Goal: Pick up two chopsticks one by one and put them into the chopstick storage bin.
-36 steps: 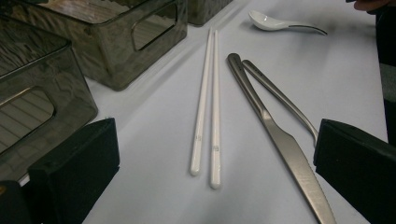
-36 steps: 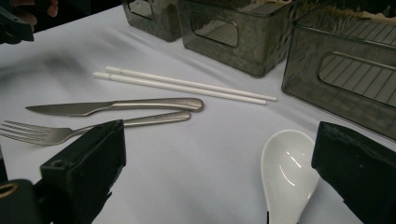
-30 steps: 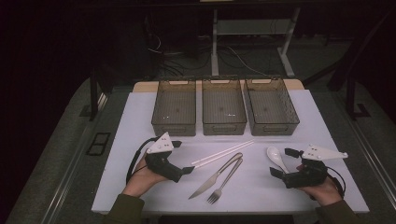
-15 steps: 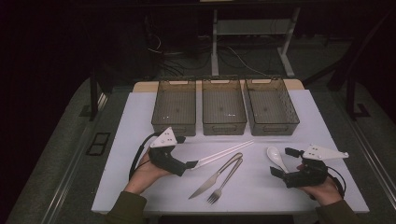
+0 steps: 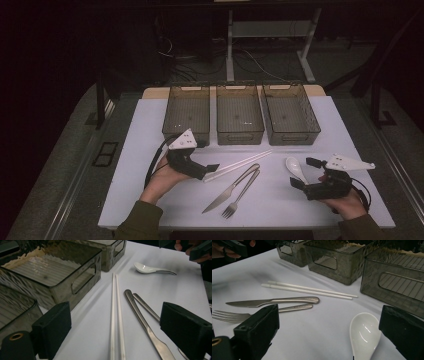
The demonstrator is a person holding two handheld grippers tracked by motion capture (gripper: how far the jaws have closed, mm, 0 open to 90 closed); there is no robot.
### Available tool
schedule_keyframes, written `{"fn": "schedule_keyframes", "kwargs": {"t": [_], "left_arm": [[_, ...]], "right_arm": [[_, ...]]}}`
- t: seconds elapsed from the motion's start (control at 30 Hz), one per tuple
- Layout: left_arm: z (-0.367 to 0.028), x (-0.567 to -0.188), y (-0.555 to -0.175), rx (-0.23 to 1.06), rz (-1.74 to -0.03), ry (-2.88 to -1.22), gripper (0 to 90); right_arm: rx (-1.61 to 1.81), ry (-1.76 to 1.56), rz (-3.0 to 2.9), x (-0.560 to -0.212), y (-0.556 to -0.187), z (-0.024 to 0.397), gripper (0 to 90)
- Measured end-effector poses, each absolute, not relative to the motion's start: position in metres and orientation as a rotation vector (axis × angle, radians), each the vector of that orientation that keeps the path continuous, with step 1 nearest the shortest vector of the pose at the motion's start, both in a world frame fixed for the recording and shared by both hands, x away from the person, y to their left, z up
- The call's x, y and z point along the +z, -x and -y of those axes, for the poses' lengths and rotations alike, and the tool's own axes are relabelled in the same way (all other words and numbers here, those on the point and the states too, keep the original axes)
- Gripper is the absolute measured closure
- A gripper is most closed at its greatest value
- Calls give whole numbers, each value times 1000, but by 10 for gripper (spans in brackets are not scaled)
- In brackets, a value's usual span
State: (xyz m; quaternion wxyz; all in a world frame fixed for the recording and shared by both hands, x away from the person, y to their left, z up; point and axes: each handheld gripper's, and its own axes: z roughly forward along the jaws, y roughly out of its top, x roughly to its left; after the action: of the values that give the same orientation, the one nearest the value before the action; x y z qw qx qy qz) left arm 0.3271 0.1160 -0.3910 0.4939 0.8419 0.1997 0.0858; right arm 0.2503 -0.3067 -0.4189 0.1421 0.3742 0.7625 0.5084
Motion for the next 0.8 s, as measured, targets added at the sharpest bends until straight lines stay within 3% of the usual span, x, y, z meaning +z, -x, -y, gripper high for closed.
{"fn": "schedule_keyframes", "kwargs": {"t": [0.8], "left_arm": [[-80, -388, -356, 144, -453, -2019, 317]], "right_arm": [[1477, -1093, -2193, -421, -251, 308, 32]]}}
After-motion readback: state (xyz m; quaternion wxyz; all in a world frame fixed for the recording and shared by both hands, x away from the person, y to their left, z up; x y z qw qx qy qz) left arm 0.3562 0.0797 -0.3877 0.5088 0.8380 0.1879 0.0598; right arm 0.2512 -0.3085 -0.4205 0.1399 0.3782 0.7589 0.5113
